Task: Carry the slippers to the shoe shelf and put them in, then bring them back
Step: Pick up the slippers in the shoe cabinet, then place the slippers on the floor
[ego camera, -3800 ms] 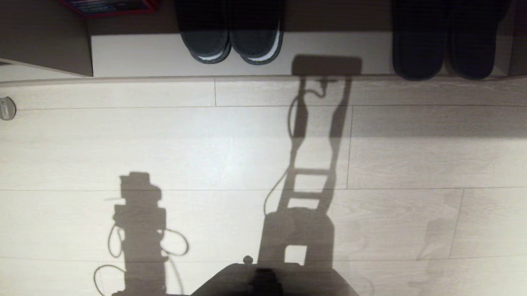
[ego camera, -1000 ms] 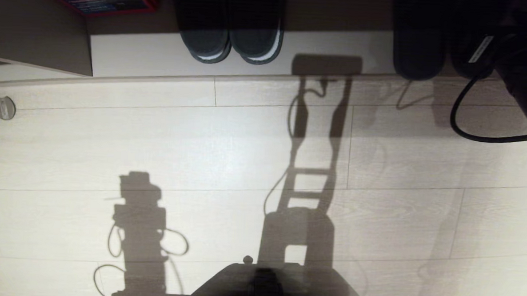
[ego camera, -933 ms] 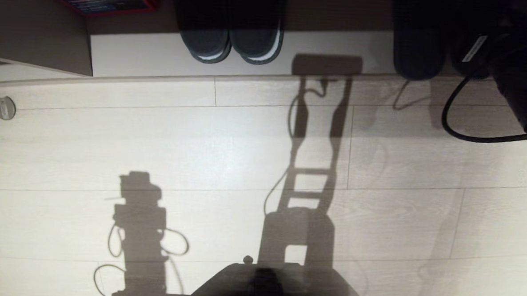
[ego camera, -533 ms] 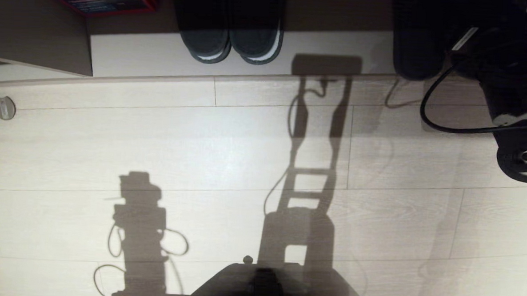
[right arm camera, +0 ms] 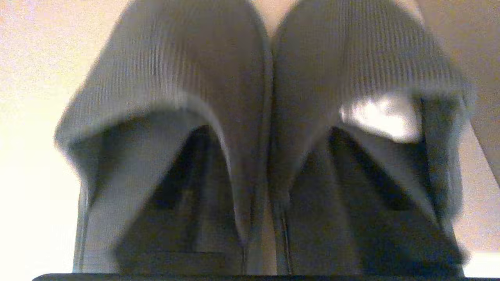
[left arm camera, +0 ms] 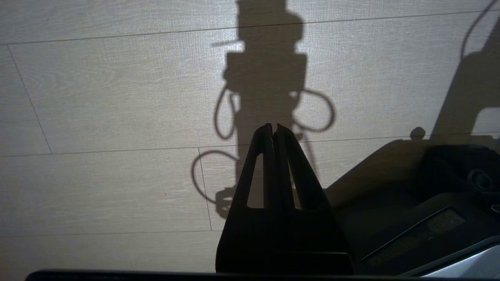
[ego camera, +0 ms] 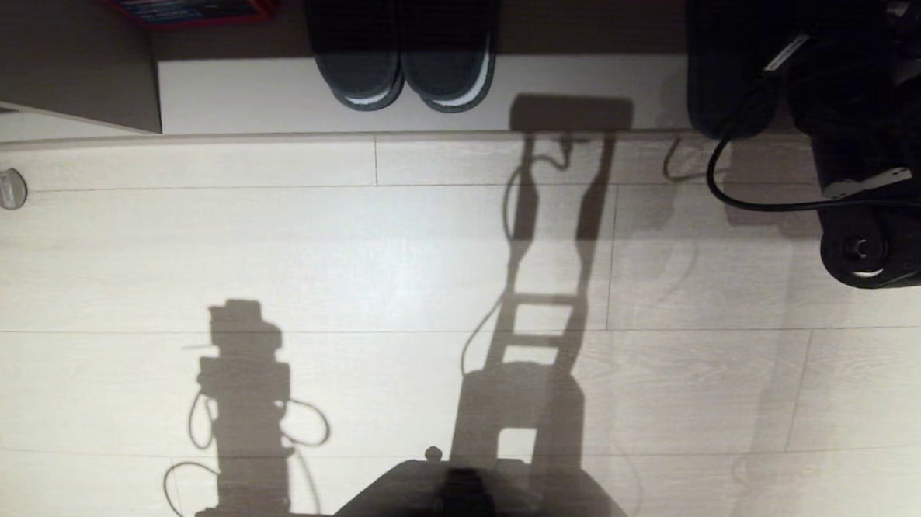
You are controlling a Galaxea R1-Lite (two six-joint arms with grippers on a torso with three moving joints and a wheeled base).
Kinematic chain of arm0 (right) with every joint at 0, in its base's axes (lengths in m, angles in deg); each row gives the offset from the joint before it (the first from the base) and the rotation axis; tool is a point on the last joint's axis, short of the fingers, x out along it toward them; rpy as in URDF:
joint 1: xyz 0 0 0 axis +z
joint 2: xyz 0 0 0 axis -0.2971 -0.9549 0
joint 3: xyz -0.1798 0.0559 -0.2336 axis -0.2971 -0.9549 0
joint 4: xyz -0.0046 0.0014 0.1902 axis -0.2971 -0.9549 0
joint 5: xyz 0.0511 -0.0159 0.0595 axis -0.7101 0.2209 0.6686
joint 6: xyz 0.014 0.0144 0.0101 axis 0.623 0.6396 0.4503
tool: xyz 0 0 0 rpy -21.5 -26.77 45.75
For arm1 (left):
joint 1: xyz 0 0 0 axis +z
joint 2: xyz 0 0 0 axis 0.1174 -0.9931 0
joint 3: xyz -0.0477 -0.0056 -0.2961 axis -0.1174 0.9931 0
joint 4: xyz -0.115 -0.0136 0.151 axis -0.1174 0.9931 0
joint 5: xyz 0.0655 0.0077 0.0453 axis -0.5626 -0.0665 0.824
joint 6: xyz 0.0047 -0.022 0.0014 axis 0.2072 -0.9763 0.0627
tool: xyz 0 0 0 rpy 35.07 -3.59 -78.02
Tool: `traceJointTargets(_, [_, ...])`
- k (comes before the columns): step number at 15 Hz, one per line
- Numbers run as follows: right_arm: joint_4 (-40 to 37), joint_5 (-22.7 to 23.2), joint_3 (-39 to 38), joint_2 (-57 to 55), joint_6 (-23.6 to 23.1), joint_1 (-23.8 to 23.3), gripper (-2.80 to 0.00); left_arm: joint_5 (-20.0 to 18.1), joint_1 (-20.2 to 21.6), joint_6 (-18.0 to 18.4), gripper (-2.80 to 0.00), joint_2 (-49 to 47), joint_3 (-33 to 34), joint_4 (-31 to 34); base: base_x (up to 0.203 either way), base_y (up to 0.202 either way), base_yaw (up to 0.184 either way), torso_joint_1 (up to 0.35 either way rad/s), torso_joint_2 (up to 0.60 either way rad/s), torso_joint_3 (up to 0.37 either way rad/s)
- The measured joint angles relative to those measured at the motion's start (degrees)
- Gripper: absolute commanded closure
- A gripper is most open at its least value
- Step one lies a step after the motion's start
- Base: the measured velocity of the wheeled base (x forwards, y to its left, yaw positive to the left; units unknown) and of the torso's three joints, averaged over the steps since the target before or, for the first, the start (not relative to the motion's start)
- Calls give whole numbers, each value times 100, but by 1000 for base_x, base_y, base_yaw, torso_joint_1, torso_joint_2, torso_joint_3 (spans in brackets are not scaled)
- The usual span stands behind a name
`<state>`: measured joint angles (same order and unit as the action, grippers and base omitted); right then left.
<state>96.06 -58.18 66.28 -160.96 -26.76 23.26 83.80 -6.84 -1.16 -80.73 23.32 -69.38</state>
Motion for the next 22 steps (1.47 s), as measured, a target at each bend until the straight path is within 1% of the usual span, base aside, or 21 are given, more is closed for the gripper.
traceJointTargets(4, [-20,50,204,-182,17,-5,0,1,0,-7,0,0,0,-6,0,0,0,0,0,0])
traceJointTargets(6, [-30,163,192,-163,20,-7,0,1,0,-5,0,0,0,-3,0,0,0,0,0,0])
traceJointTargets(8, [-76,180,145,-95,15,-17,0,1,0,-7,0,0,0,0,0,0,0,0,0,0])
traceJointTargets(10, [-294,205,-157,147,13,-16,0,-2,0,-5,0,0,0,-3,0,0,0,0,0,0])
traceJointTargets(12, [-533,270,-642,538,15,4,0,1,0,-7,0,0,0,-3,0,0,0,0,0,0])
traceJointTargets(15, [-668,297,-924,845,0,46,0,1,2,-7,0,0,0,-3,0,0,0,0,0,0])
traceJointTargets(17, [-929,328,-1539,1268,-32,150,0,1,2,-7,0,0,0,-3,0,0,0,0,0,0])
traceJointTargets(19, [-1379,349,-2489,2185,-104,284,0,3,0,-9,0,0,0,0,0,0,0,0,0,0])
traceJointTargets(20, [-1636,356,-2860,2644,-132,346,0,2,0,-9,0,0,0,0,0,0,0,0,0,0])
traceJointTargets(22, [-2430,369,-3589,3791,-211,526,0,1,2,-9,0,0,0,-3,0,0,0,0,0,0])
